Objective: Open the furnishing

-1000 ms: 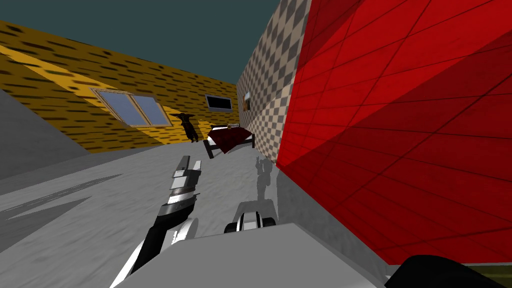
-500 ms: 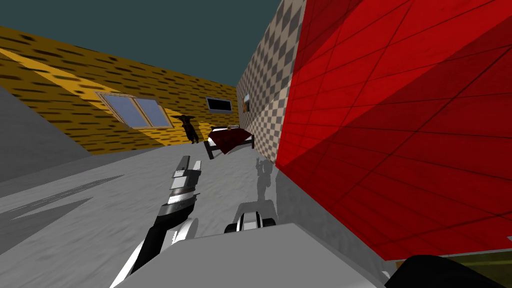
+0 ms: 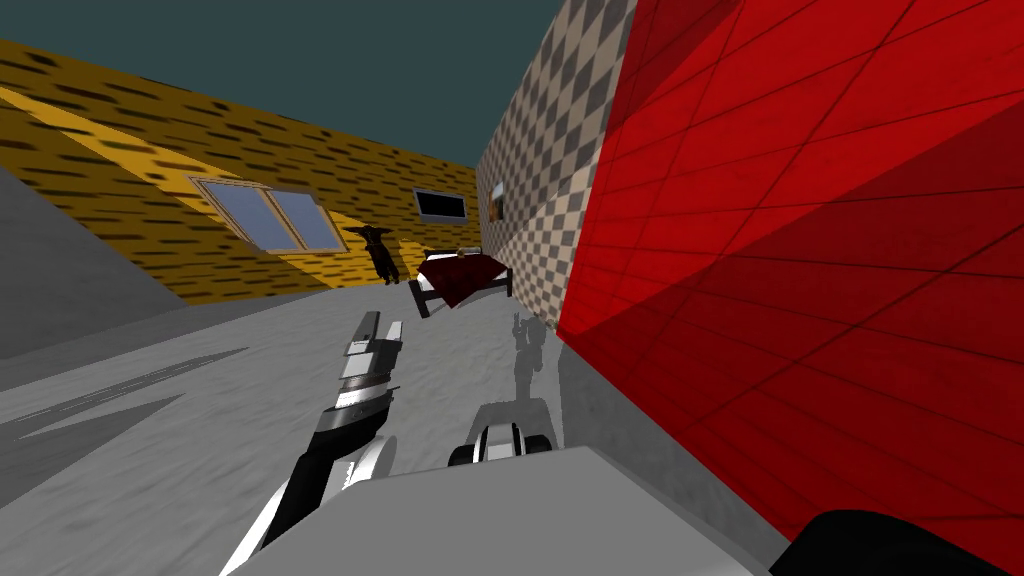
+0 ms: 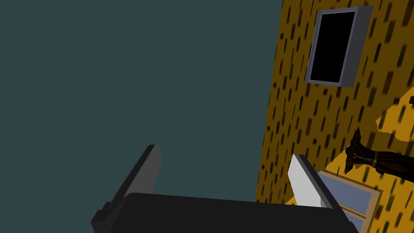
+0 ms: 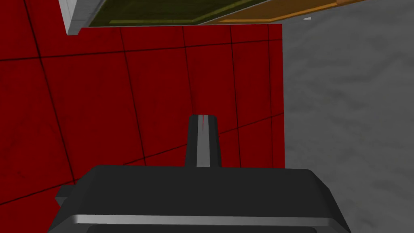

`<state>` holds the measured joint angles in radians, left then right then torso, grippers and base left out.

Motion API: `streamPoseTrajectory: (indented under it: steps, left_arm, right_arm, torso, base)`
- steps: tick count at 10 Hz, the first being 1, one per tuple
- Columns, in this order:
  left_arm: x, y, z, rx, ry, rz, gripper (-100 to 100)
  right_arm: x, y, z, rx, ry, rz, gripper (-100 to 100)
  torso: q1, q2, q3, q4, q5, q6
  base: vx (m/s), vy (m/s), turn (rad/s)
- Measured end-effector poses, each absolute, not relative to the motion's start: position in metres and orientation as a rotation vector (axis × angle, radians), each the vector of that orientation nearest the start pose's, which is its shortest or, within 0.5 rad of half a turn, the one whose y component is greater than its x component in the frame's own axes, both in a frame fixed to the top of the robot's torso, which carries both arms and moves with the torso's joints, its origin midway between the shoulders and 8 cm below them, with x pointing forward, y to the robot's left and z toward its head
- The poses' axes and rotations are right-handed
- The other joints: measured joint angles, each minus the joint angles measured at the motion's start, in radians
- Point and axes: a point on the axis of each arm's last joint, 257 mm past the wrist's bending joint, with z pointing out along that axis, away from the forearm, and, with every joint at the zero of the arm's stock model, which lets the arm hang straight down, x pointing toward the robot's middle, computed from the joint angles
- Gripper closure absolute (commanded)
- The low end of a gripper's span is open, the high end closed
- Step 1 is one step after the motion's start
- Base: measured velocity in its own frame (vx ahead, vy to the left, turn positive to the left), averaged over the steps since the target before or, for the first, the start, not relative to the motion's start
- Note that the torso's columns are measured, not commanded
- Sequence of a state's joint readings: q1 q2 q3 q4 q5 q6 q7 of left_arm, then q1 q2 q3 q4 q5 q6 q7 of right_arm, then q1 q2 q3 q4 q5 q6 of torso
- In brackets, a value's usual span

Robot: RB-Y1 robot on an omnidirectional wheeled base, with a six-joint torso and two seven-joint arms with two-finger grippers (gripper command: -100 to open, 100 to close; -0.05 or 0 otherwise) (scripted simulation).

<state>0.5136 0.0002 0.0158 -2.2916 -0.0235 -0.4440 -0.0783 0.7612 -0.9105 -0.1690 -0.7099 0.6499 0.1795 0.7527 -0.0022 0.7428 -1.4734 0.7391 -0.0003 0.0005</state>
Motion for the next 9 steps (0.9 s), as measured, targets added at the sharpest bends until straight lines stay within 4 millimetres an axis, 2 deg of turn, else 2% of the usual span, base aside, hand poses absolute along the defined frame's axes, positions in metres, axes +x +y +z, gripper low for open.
streamPoseTrajectory:
  steps: [2,4,6,7,9]
  left_arm:
    - [0.3493,0.2853,0.0146,-0.655,0.683,-1.181,0]
    - [0.3494,0.2852,0.0146,-0.655,0.683,-1.181,0]
    - [0.3493,0.2852,0.0146,-0.655,0.683,-1.181,0]
    - [0.3493,0.2853,0.0146,-0.655,0.683,-1.181,0]
    - [0.3493,0.2853,0.0145,-0.656,0.683,-1.181,0]
  right_arm:
    - [-0.1612,-0.8462,-0.3419,-0.075,2.817,-1.556,-100]
    - [-0.1593,-0.8462,-0.3417,-0.084,2.815,-1.559,-100]
    - [-0.1584,-0.8463,-0.3417,-0.09,2.814,-1.561,-100]
    - [-0.1587,-0.8462,-0.3418,-0.09,2.815,-1.561,100]
    - [-0.1603,-0.846,-0.3415,-0.085,2.817,-1.56,100]
  torso:
    - [-0.004,0.006,0.004,0.002,-0.002,0.0]
    - [0.003,-0.002,-0.001,0.0,0.0,0.0]
    - [0.005,-0.011,-0.006,-0.003,0.001,-0.001]
    - [0.005,-0.012,-0.008,-0.003,0.001,-0.001]
    - [0.005,-0.011,-0.006,-0.003,0.001,-0.001]
  base:
    - [-0.138,-0.077,-0.025]
    - [-0.172,-0.071,-0.034]
    - [-0.051,-0.025,-0.004]
    - [-0.011,-0.004,-0.002]
    - [0.121,0.044,0.032]
